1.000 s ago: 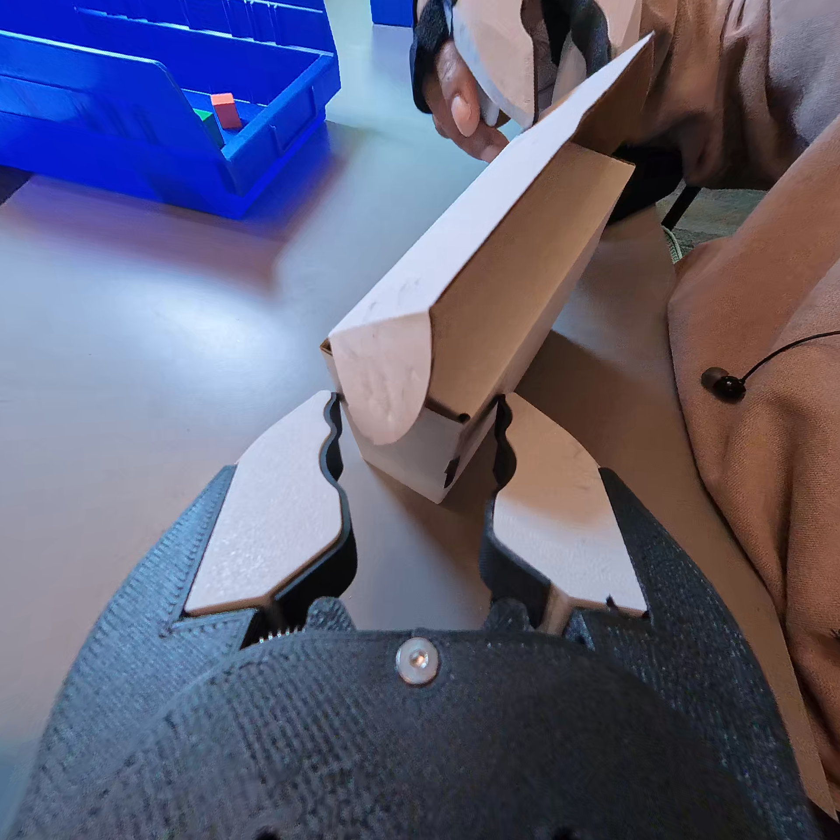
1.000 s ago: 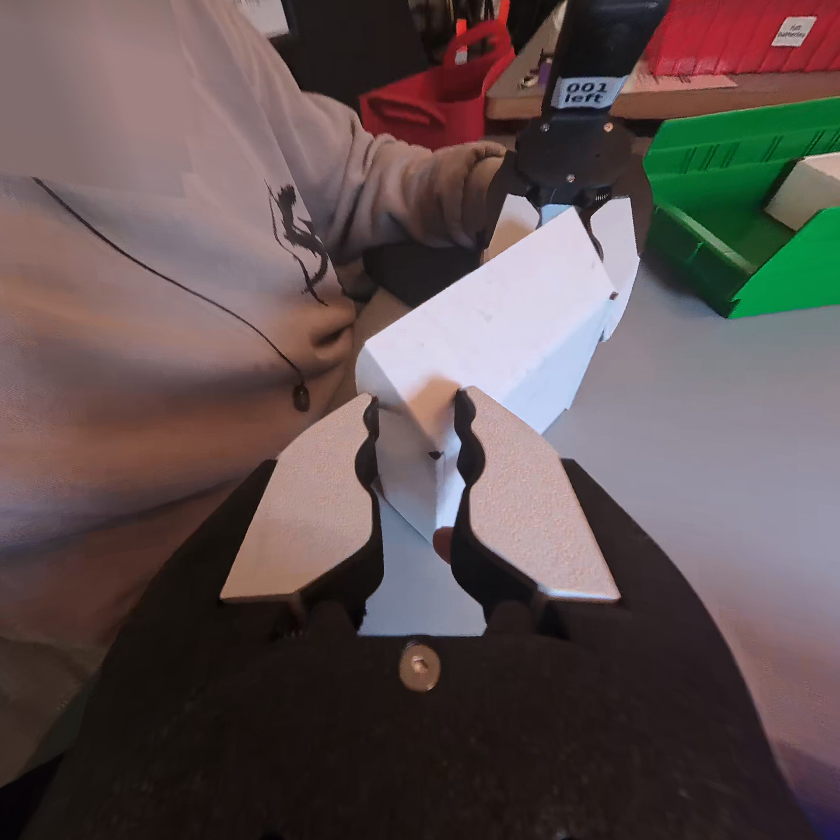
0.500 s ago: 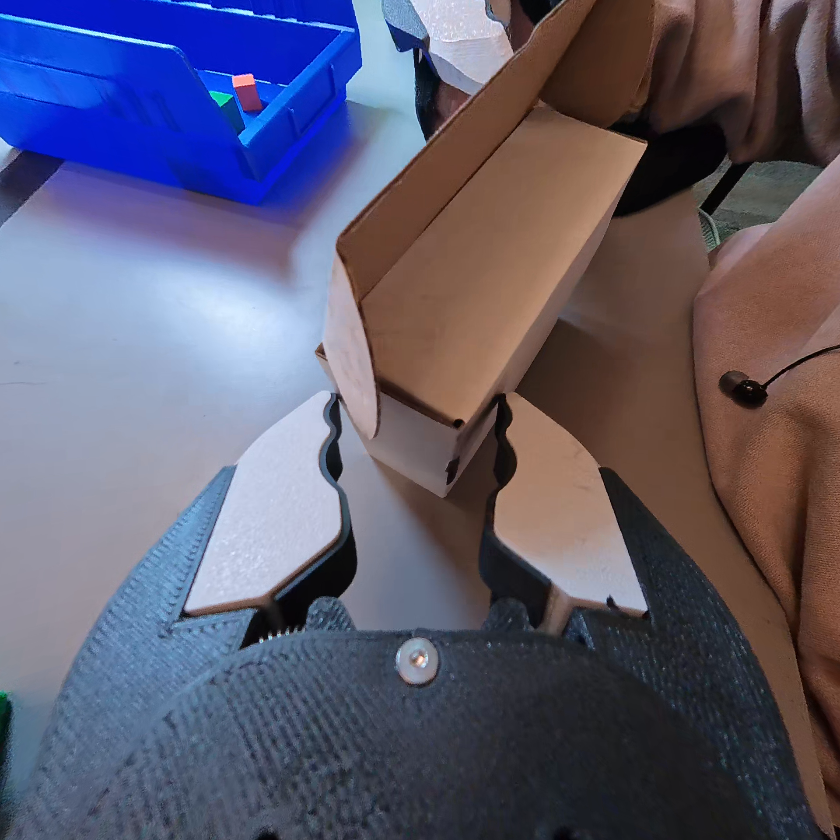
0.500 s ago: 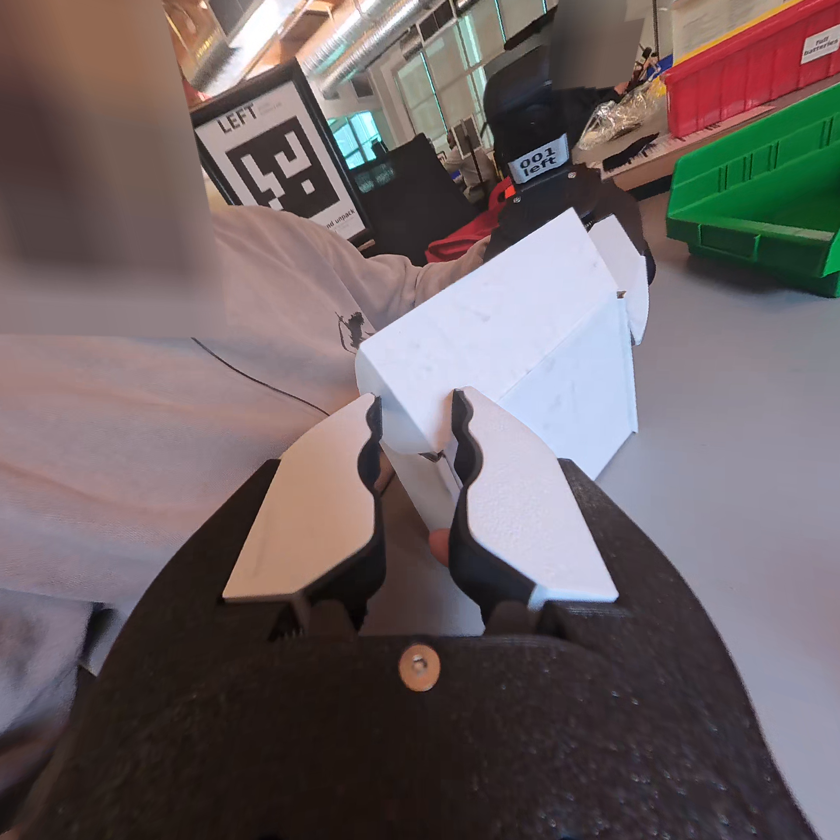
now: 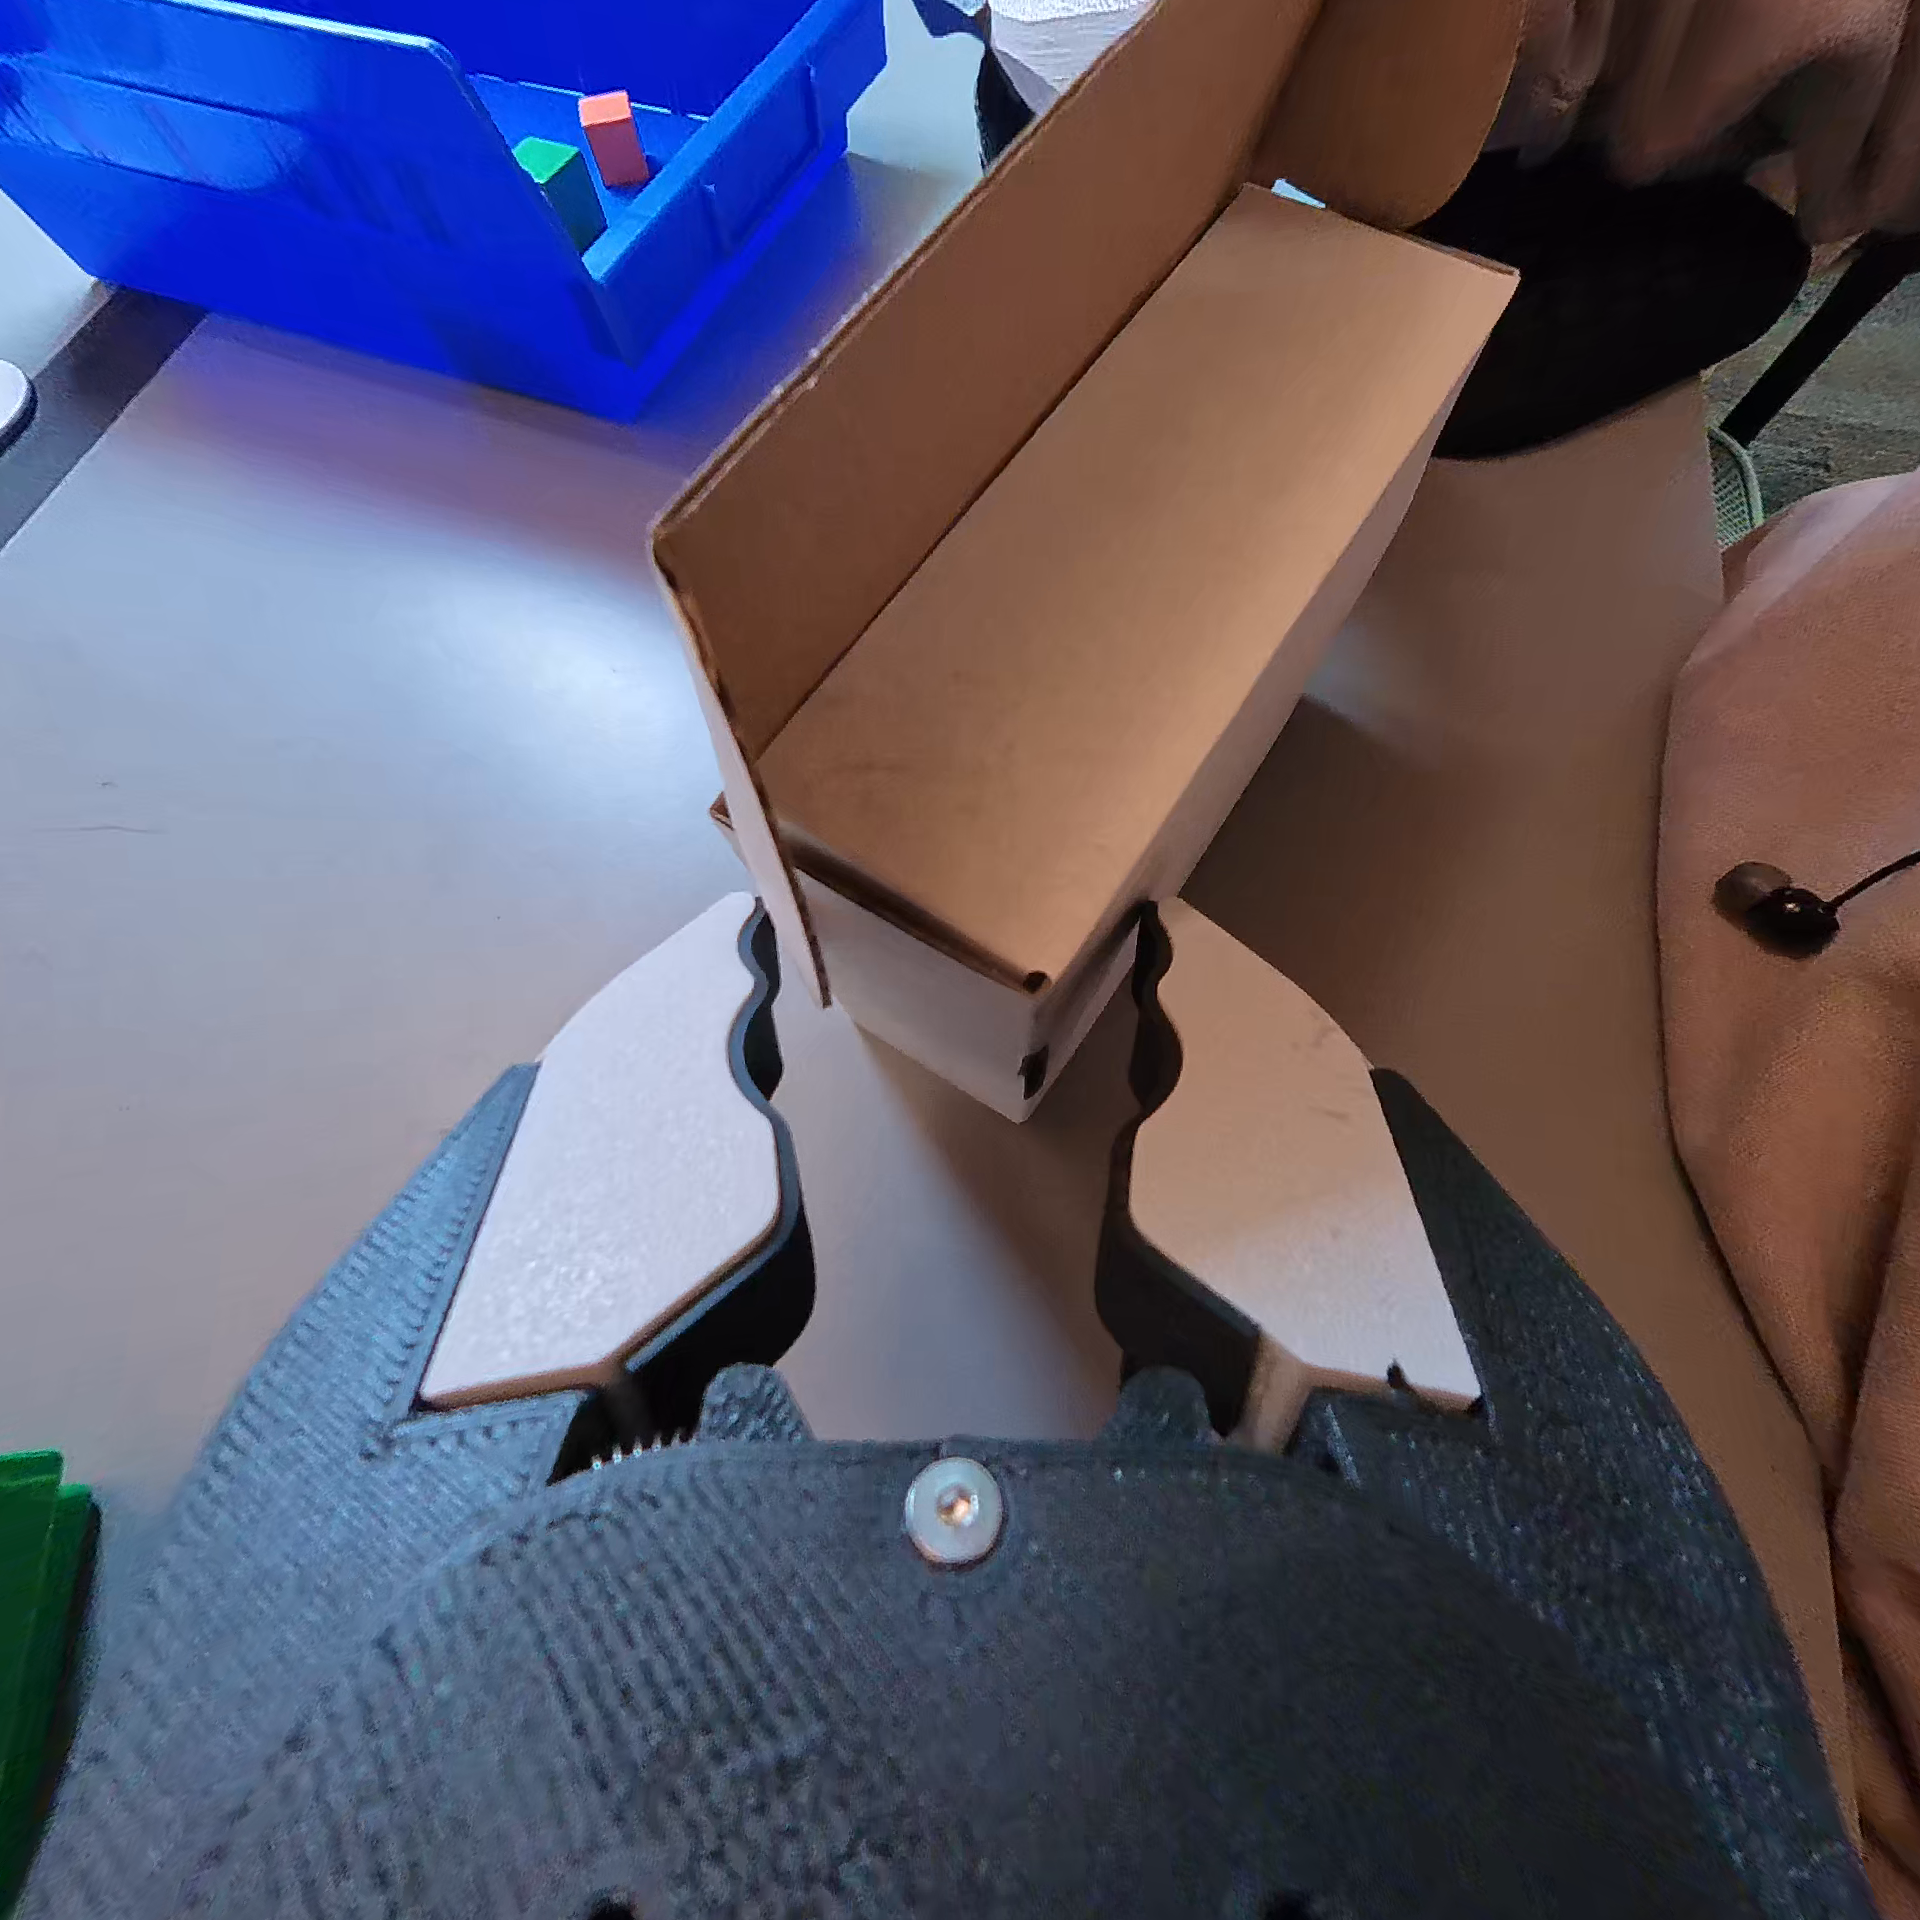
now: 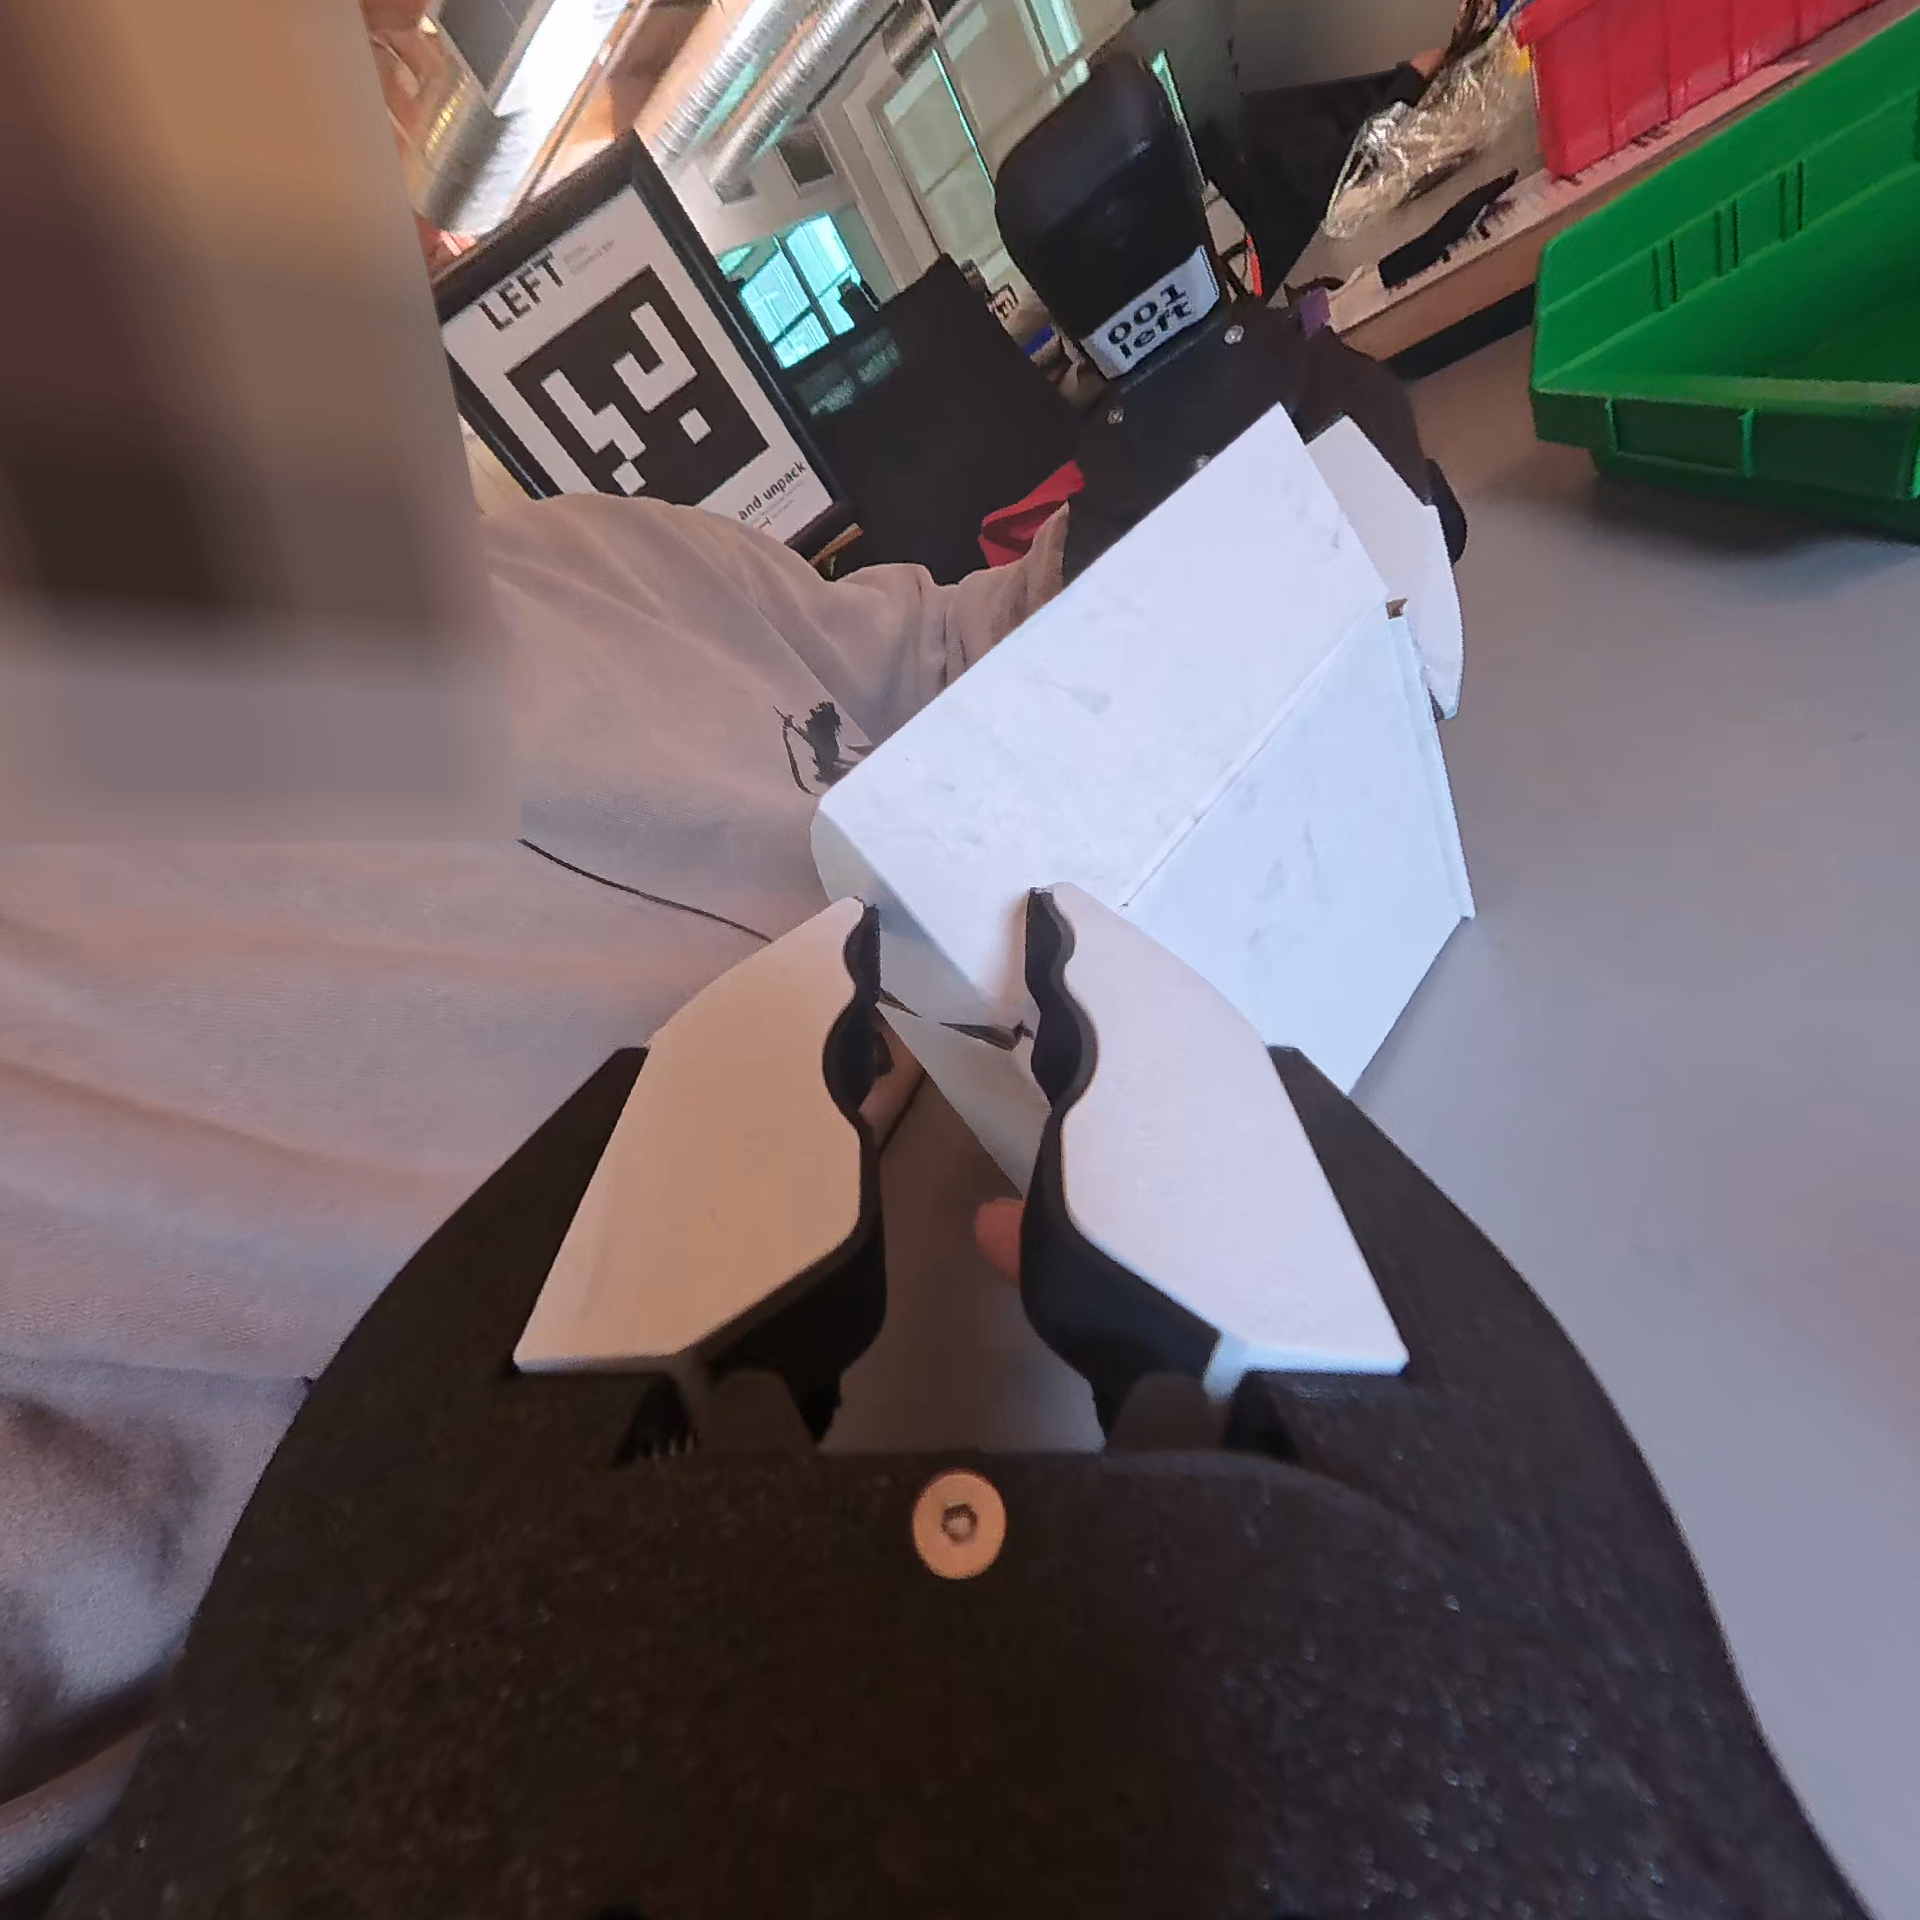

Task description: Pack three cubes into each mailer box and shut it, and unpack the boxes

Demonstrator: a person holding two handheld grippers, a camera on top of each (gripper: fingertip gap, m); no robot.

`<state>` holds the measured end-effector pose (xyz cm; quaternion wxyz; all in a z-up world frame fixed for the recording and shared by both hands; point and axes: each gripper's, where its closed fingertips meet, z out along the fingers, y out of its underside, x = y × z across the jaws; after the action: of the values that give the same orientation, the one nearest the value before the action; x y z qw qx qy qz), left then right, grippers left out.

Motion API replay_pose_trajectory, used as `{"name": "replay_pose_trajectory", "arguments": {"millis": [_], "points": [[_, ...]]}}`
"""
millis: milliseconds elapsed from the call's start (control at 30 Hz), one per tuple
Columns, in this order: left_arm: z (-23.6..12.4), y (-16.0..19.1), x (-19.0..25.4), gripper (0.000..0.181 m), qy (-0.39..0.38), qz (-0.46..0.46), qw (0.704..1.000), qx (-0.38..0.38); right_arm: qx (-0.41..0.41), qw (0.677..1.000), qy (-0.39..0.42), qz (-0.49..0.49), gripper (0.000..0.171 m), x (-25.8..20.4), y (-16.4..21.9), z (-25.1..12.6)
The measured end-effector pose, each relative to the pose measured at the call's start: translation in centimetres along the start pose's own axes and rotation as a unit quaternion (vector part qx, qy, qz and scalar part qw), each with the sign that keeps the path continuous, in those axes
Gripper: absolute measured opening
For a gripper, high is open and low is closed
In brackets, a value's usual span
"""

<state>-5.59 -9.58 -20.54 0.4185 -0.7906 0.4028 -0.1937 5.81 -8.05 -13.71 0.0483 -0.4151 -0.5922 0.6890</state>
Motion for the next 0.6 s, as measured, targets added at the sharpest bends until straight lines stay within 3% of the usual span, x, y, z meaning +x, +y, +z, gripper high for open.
{"name": "replay_pose_trajectory", "arguments": {"millis": [267,500,600], "points": [[0.24,0.01,-0.23,0.067,-0.026,0.001,1.000,-0.010,-0.040,0.997,0.062,0.006,0.022,0.22,-0.47,-0.60],[0.44,0.05,-0.13,0.067,-0.038,0.005,0.999,-0.016,-0.041,0.995,0.065,0.062,0.021,0.04,-0.14,-0.50],[0.59,0.03,-0.02,0.067,-0.036,0.006,0.999,-0.017,-0.056,0.994,0.082,0.040,0.022,0.08,0.46,-0.77]]}}
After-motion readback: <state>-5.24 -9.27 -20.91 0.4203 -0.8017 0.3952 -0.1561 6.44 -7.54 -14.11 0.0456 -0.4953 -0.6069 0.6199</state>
